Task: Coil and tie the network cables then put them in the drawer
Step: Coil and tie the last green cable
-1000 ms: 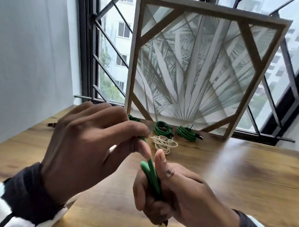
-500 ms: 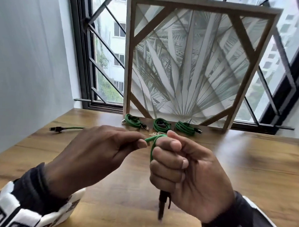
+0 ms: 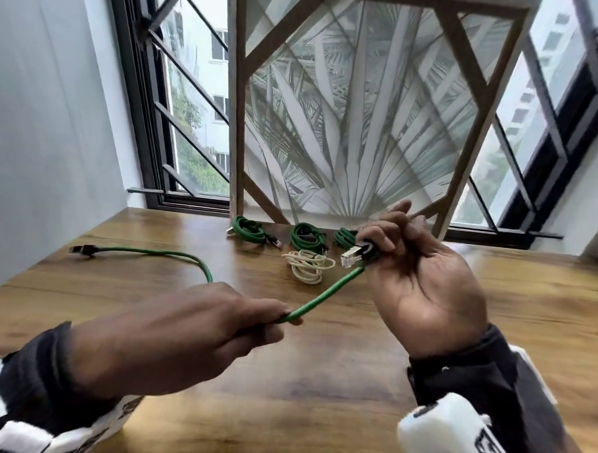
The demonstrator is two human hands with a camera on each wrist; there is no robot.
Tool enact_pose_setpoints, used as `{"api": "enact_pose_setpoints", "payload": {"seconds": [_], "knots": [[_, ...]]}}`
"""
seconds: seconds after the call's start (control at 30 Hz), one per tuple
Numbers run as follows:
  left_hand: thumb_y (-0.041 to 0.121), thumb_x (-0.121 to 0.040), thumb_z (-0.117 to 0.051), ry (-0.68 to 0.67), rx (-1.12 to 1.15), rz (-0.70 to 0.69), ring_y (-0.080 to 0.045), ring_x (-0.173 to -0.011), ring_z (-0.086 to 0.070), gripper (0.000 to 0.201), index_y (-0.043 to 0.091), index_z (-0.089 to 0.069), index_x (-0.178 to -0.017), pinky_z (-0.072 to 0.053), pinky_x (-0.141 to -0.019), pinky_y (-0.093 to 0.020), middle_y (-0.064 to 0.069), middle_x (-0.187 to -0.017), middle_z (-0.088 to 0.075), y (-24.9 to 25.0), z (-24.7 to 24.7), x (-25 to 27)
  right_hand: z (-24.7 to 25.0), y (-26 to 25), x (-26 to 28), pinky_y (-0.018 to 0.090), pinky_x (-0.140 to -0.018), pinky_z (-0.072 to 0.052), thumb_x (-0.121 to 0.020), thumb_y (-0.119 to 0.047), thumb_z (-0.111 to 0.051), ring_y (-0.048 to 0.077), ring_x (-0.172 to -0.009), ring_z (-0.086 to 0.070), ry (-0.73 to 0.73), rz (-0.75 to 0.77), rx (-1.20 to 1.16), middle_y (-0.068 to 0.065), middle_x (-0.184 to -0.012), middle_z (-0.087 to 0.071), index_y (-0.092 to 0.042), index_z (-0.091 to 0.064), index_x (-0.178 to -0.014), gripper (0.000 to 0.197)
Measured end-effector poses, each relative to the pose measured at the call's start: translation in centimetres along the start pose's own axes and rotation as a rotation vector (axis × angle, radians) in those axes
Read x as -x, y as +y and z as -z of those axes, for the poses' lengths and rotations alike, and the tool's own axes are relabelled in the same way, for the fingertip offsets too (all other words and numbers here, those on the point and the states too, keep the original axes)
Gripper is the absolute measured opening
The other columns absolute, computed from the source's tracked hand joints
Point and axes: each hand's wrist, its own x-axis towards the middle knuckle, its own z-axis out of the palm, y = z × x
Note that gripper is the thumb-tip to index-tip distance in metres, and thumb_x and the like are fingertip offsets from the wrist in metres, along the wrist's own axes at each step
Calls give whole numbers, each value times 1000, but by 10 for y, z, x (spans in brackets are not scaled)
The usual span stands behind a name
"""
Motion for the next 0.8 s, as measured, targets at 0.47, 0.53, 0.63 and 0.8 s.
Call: {"api": "enact_pose_setpoints", "payload": {"seconds": [0.47,0.53,0.63,0.8], "knots": [[60,-105,-49,557,-218,-149,-2,-51,-52,43,31,-73,-86,-44,-46,-30,19,-67,-62,-2,13,12,21,5,-9,25,-61,-45,-102,7,-50,15,-63,-52,-267,500,1371,1,-67,-62,-1,-66,-87,24],[56,-100,-61,704,-219,-169,-10,-56,-63,33,31,-80,-89,-49,-48,-34,14,-72,-71,0,16,15,25,10,-7,24,-63,-49,-99,13,-51,15,-65,-57,-317,464,1517,3,-68,-64,1,-69,-85,26],[47,-98,-70,899,-256,-196,-21,-63,-74,26,25,-83,-92,-54,-51,-39,8,-79,-77,4,18,17,23,20,3,26,-59,-53,-99,15,-50,15,-61,-62,-398,260,1583,5,-69,-66,8,-66,-86,21],[46,-97,-74,1076,-164,-131,-21,-57,-61,25,23,-85,-93,-50,-54,-41,5,-69,-68,6,20,21,12,35,25,20,-43,-33,-109,-40,-34,14,-46,-42,-460,-109,1553,10,-54,-48,6,-65,-84,60]]}}
